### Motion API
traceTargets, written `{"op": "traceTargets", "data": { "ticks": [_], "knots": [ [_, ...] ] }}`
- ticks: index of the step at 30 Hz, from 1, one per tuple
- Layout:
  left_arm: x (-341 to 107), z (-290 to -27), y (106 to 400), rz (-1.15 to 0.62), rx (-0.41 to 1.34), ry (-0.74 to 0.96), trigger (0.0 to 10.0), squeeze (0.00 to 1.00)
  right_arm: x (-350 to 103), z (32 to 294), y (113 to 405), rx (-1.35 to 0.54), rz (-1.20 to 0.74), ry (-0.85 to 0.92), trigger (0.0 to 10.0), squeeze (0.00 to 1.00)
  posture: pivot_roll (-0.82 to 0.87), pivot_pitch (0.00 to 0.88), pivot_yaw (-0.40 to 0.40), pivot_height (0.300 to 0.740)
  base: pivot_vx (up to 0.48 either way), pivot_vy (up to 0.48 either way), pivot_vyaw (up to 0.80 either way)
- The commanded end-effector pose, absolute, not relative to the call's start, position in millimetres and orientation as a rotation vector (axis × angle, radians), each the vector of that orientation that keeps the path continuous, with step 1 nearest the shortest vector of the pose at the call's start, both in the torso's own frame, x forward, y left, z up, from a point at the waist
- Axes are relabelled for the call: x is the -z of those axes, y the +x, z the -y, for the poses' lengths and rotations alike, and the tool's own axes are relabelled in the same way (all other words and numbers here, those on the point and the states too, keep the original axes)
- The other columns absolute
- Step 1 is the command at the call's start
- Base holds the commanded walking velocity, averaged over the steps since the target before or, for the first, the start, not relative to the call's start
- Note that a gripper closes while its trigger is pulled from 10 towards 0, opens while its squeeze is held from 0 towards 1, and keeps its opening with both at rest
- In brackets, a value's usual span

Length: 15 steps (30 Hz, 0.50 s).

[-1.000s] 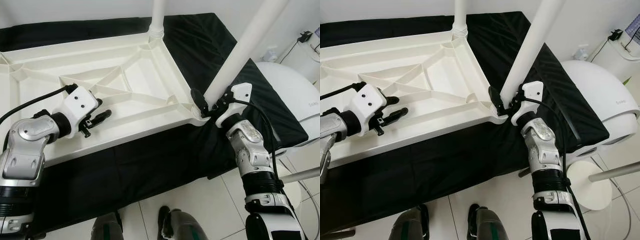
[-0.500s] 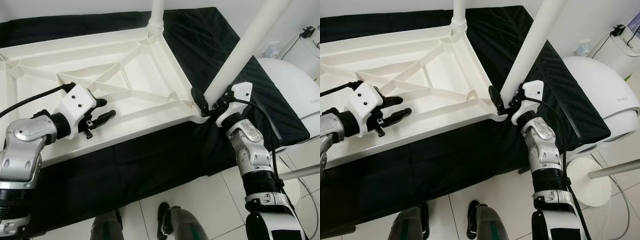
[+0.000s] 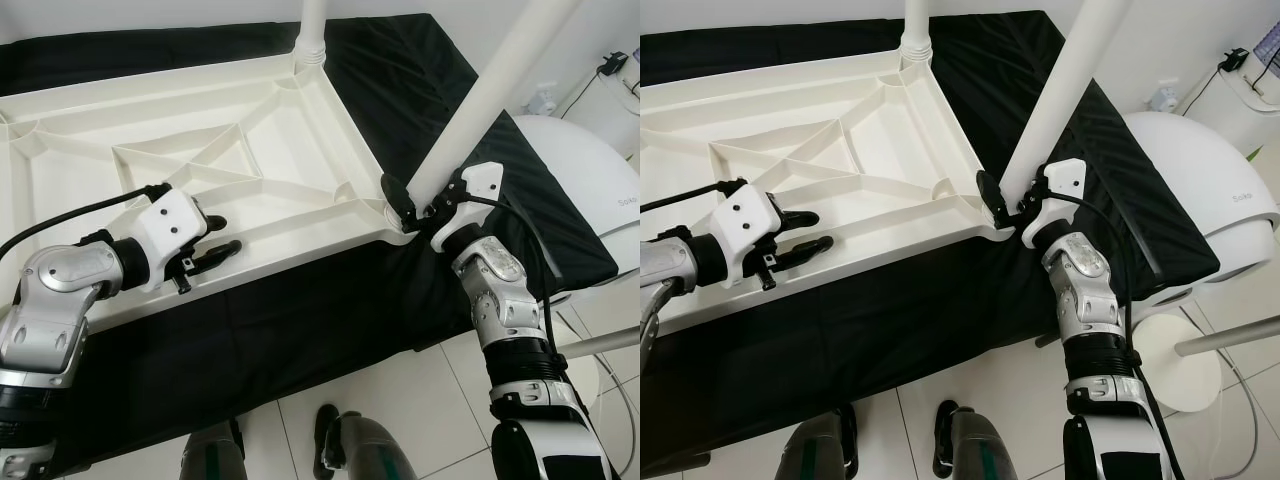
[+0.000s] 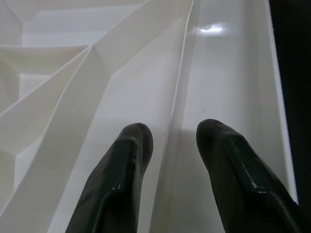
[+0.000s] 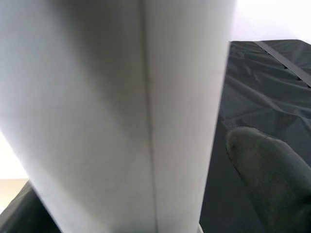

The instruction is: Building children table

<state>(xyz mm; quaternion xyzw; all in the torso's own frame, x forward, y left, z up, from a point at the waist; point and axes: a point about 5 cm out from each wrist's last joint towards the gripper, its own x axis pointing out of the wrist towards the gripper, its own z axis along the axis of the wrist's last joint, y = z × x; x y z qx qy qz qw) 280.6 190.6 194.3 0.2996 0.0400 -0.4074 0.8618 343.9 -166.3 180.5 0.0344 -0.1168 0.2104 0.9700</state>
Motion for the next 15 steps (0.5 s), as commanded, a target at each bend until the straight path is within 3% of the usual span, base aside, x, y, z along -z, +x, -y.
{"op": "traceTargets", "data": {
  "ticks": [1, 15],
  "knots": [
    [-192.0, -192.2, 281.6, -0.101, 0.840, 0.645, 10.0, 0.00, -174.4, 178.1, 343.4, -0.383, 0.203, 0.063, 10.0, 0.00, 0.01, 0.204, -0.100, 0.740, 0.000, 0.000, 0.00],
    [-175.8, -205.9, 299.3, -0.182, 0.702, 0.743, 10.0, 0.00, -182.1, 174.7, 344.5, -0.387, 0.230, 0.083, 10.0, 0.00, 0.00, 0.237, -0.080, 0.740, 0.000, 0.000, 0.00]
  ]
}}
